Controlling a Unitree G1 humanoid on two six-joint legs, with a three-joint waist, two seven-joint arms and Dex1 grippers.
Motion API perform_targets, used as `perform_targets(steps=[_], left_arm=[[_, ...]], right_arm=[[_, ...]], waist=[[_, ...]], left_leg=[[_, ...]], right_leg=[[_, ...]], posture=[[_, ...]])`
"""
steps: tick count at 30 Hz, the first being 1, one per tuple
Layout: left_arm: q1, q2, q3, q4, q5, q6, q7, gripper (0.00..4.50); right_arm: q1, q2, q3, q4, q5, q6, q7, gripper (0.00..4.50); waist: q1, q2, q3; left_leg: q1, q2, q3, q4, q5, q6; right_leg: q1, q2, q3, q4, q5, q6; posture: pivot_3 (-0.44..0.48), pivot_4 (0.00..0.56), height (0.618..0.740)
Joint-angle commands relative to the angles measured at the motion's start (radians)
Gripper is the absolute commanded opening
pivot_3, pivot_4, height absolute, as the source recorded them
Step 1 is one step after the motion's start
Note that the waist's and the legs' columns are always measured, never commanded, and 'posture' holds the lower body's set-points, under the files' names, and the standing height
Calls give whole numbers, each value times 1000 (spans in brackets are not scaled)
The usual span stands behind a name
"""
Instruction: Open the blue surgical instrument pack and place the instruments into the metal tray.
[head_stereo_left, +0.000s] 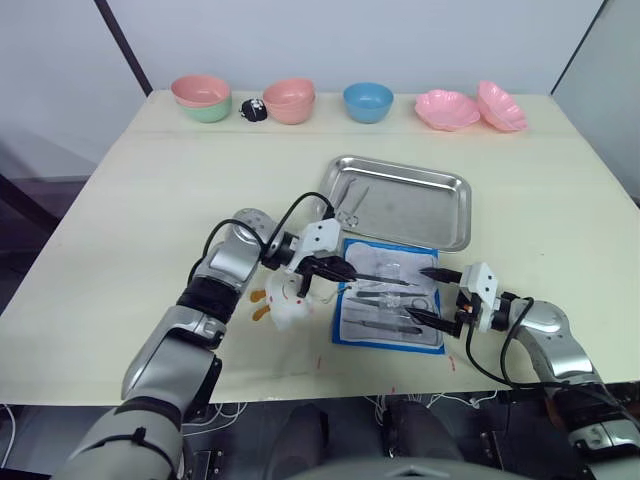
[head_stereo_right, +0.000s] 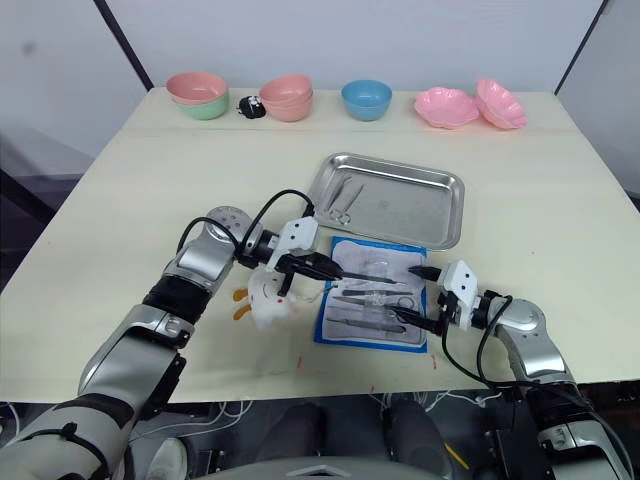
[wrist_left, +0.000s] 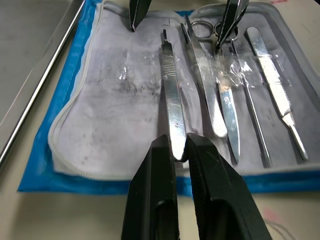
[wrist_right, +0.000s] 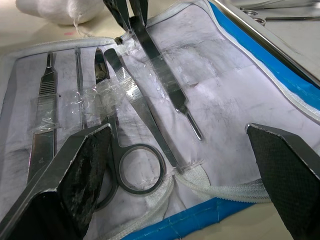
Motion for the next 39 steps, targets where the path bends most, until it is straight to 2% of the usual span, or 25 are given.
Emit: perform_targets(steps=[1, 21, 28, 33, 39], left_arm=[[-12, 22, 23, -50, -21, -2, -25, 18], [-55, 199, 48, -90, -53, 39, -144, 18], [-71, 280, -3, -66, -140, 20, -147, 18], [-100, 235, 71, -56, -205, 126, -109, 18], [-76, 90, 168, -160, -230, 299, 150, 18]], right_arm=[[60, -7, 61, 117, -101, 60, -29, 4500], [60, -5, 63, 122, -101, 57, -27, 4500], [62, -4, 66, 124, -105, 53, -26, 4500], [65, -8, 64, 126, -104, 51, -25, 4500], [62, -7, 64, 126, -105, 51, -26, 4500]], waist=[[0, 0, 0], [0, 1, 1], [1, 2, 1], [2, 2, 2], [0, -1, 0]], left_leg=[[0, 0, 0, 0, 0, 0], [0, 0, 0, 0, 0, 0], [0, 1, 0, 0, 0, 0], [0, 1, 0, 0, 0, 0], [0, 1, 0, 0, 0, 0]], right_leg=[[0, 0, 0, 0, 0, 0], [0, -4, 0, 0, 0, 0], [0, -4, 0, 0, 0, 0], [0, -4, -1, 0, -1, -2], [0, -1, 0, 0, 0, 0]], posture=[[0, 150, 740], [0, 150, 740], [0, 150, 740], [0, 150, 740], [0, 150, 740]])
